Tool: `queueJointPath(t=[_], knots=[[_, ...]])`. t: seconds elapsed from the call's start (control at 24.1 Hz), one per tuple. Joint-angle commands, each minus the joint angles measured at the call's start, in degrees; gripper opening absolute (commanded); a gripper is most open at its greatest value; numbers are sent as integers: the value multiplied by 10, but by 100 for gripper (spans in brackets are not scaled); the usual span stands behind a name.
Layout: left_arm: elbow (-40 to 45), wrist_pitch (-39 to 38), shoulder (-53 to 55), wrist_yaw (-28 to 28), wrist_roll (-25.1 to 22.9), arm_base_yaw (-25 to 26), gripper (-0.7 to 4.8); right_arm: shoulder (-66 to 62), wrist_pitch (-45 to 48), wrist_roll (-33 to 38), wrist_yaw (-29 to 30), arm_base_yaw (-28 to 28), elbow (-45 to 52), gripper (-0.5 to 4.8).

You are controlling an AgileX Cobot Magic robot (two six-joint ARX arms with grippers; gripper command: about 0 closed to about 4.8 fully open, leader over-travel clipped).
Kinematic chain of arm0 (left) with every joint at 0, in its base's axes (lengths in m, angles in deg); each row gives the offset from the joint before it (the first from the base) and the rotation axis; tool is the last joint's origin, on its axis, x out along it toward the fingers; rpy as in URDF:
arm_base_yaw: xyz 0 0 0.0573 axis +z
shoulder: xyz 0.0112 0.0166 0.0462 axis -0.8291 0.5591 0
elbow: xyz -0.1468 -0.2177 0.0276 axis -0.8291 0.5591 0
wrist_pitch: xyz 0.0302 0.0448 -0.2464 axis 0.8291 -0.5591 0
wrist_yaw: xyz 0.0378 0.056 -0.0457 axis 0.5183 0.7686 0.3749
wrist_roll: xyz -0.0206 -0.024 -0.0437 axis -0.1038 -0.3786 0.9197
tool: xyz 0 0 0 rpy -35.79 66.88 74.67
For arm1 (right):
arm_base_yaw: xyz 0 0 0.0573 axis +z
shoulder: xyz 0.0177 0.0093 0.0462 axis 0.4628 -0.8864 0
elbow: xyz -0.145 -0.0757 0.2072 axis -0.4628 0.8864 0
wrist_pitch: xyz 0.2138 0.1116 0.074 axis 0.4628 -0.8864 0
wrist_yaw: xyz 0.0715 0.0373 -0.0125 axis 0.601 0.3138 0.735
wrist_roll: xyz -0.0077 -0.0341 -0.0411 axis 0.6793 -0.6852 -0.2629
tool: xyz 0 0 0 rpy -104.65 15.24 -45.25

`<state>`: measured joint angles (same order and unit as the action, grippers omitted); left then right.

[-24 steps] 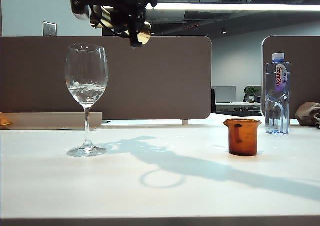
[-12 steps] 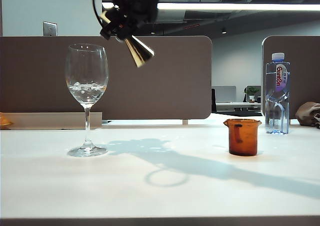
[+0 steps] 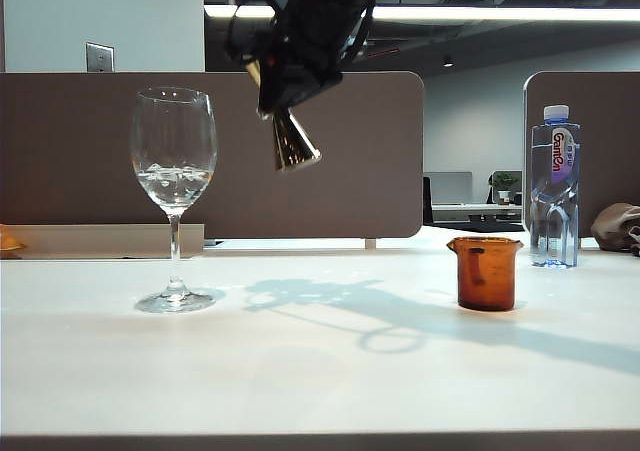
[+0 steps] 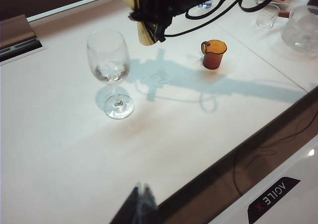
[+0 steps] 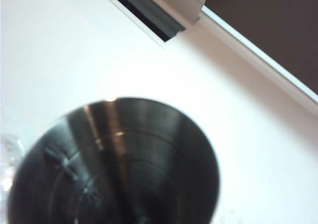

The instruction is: Pick up the small amber measuring cup and pour the water in it into the jigger, then pick up the jigger and pour the water in it into the wine glass.

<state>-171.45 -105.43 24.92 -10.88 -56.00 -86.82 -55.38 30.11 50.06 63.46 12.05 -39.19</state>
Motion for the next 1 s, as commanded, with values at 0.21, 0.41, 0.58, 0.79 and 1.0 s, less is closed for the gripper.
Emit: queueJointPath(t=[0.21,0.41,0.58,0.79,1.0], knots=[[-2,-2,0,-1,2,1,-2,83,79,30,-2,-9,100,-2],[-2,-2,0,-1,2,1,-2,191,247,93,-5,-24,296,-2],[-2,-2,0,-1,2,1,-2,227,421,172,-7,-30,443,-2],[-2,-2,0,-1,2,1,-2,208,481,179,-13,-29,494,-2],[-2,-2,0,-1,2,1,-2,160,541,179,-12,-29,493,-2]])
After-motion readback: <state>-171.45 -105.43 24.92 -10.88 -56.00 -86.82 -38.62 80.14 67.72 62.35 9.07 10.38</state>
